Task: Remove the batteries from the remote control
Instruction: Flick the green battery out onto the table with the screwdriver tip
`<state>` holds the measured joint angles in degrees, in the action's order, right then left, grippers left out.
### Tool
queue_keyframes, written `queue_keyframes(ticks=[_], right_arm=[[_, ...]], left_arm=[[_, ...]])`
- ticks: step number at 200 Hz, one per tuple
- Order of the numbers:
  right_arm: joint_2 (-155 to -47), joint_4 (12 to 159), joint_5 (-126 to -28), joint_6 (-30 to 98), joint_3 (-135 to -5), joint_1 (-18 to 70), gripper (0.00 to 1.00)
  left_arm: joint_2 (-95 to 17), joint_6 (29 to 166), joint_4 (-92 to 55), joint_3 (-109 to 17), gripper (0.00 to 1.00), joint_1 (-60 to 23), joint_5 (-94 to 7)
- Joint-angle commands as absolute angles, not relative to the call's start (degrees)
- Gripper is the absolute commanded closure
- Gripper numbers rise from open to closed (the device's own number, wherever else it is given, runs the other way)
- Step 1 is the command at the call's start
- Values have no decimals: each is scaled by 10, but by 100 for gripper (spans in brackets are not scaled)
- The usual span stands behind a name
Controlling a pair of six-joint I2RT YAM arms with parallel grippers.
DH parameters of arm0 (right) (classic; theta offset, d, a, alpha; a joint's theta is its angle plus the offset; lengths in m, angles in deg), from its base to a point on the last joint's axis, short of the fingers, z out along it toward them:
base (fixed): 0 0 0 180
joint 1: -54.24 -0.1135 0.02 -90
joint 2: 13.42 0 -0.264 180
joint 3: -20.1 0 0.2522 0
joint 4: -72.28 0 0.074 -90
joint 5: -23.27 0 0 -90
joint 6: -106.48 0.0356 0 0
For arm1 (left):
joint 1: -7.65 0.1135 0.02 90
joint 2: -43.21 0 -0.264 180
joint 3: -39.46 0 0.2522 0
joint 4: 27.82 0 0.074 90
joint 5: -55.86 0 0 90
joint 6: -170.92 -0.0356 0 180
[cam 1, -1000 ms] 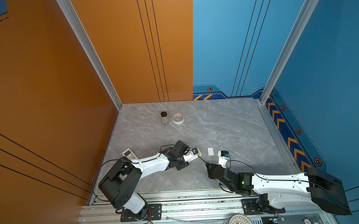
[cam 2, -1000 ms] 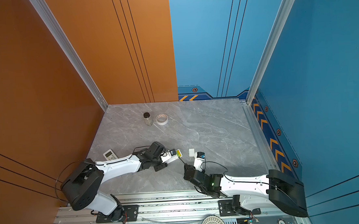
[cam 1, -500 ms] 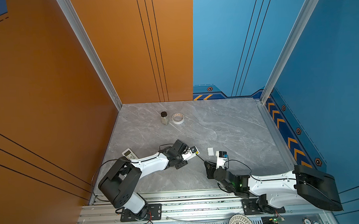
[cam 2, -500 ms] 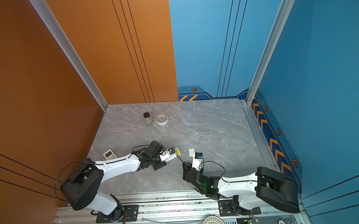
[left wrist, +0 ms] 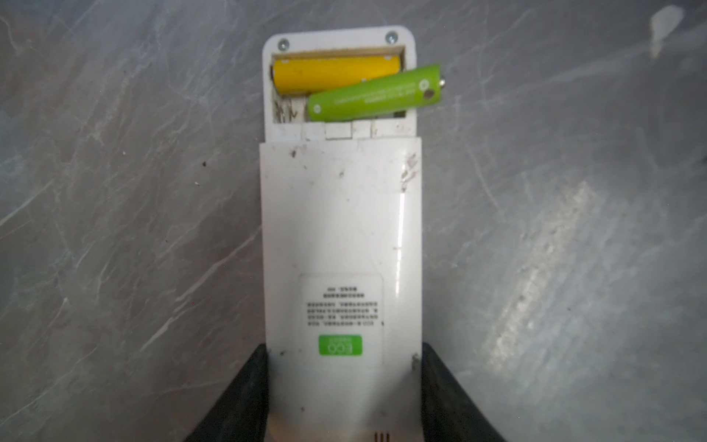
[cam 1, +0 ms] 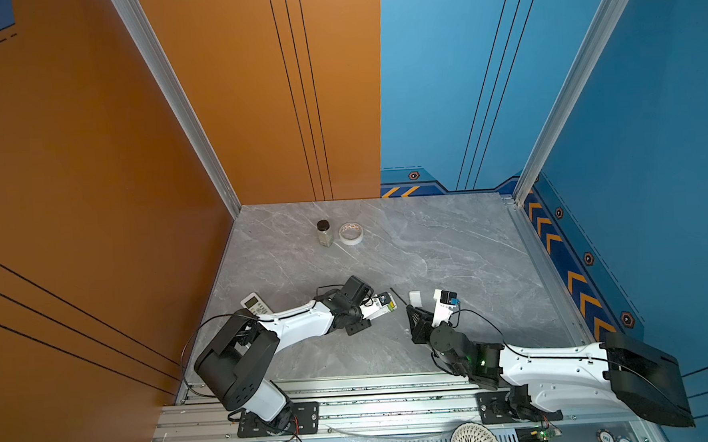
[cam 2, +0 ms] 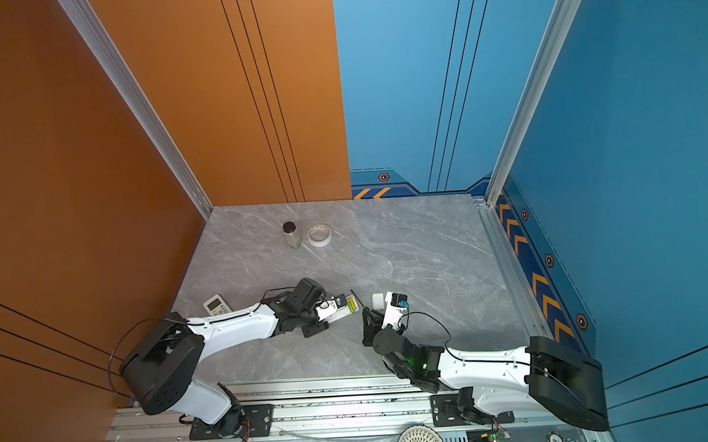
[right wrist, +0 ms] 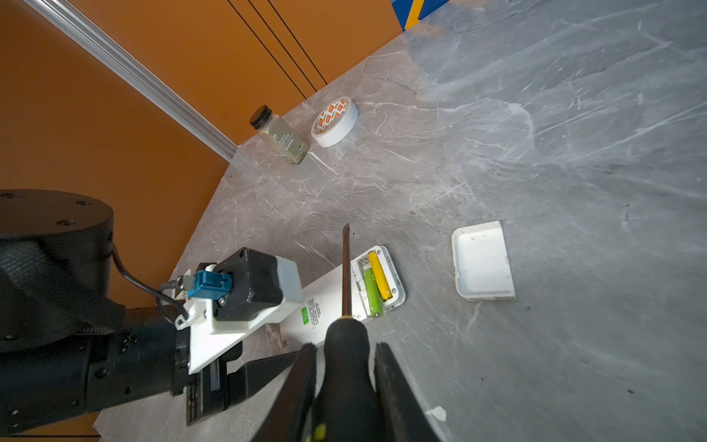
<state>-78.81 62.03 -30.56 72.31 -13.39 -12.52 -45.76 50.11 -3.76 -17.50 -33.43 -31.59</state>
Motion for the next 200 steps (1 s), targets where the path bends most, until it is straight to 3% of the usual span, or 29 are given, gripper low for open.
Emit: queue_keyframes(ticks=[1,25,90,200], right_arm=[[-756,738,-331,768,-174,-101,100],[-724,853,-382,810,-199,-84,100],[-771,895,-539,826,-260,-9,100],[-844,933,-588,826,-326,21,100]], left_arm=[[-476,495,38,-162,91,-350,-346],[-473,500,24,-155,90,-356,-324],[-464,506,0,-140,90,-367,-295],[-452,508,-19,-125,89,-373,-282]])
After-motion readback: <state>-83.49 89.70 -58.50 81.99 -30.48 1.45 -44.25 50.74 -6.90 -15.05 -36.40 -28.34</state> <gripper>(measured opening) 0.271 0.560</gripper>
